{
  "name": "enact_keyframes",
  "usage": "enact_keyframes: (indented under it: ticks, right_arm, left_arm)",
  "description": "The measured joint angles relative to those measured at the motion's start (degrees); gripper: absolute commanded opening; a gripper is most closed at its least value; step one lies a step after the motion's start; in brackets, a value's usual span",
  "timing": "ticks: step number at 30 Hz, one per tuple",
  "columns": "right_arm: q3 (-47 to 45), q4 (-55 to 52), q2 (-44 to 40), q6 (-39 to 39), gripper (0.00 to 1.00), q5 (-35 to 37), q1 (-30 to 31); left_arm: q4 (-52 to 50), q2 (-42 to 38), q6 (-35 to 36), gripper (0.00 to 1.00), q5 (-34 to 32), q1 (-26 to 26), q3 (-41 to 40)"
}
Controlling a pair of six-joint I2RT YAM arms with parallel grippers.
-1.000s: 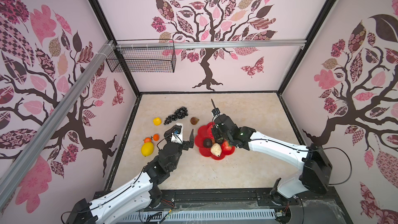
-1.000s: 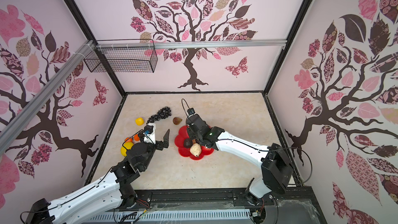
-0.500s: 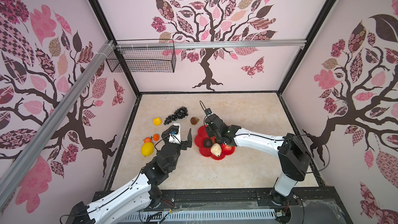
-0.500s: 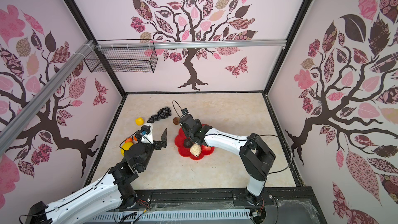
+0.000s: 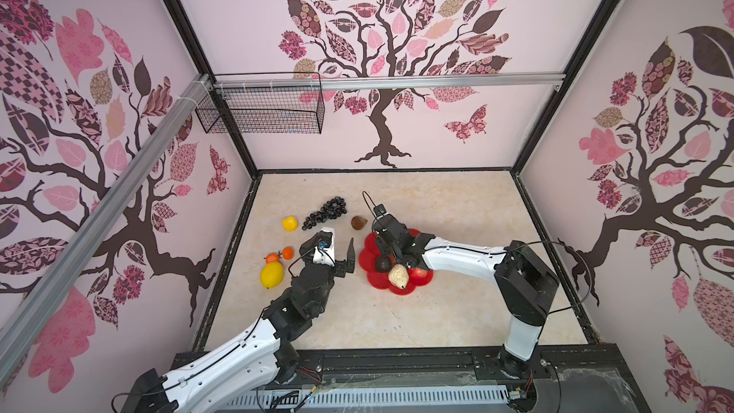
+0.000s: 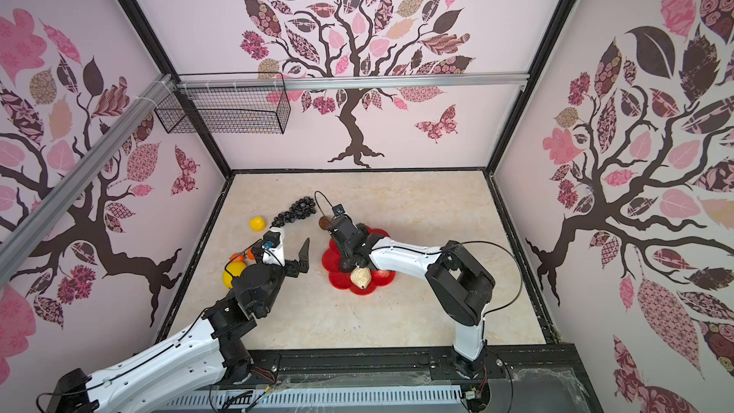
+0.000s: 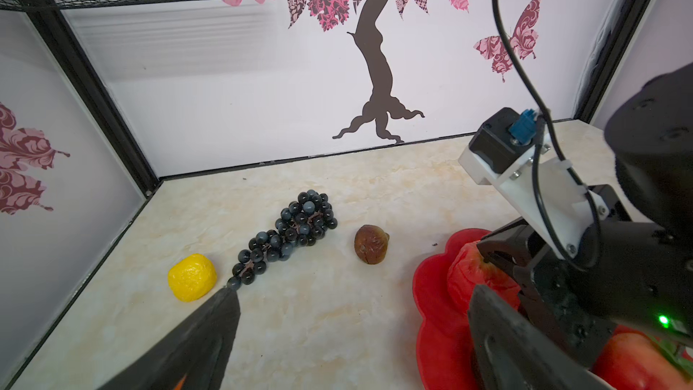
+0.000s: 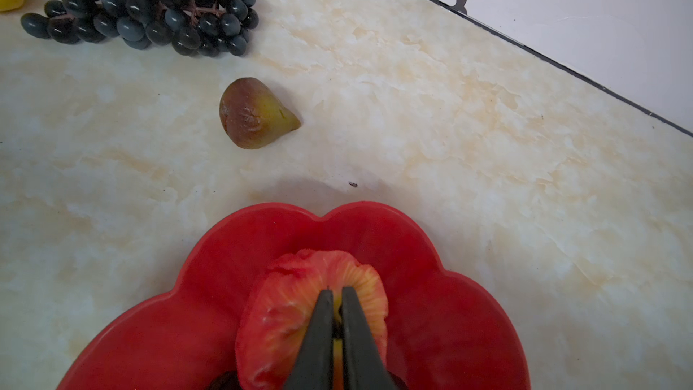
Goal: Arrange fruit in a fruit bowl
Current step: Place the fruit in the fruit bowl.
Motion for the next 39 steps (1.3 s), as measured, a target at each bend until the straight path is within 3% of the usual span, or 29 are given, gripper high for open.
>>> enact_keyframes:
  ticks: [22, 31, 39]
  right_arm:
    - [-3.1, 0.9, 1.6, 0.9, 0.13, 0.4, 0.0]
    - [-3.9, 1.6, 1.2, 1.4, 0.22, -0.3, 0.0]
    - [-4.0, 1.1, 0.8, 2.2, 0.38, -0.8, 0.0]
  left_arm:
    - [0.0, 0.0, 0.2, 0.98, 0.0, 0.0, 0.0]
    - [0.0, 0.0, 0.3, 0.98, 0.0, 0.0, 0.0]
    - [0.0, 0.0, 0.3, 0.98, -0.3, 0.0, 0.0]
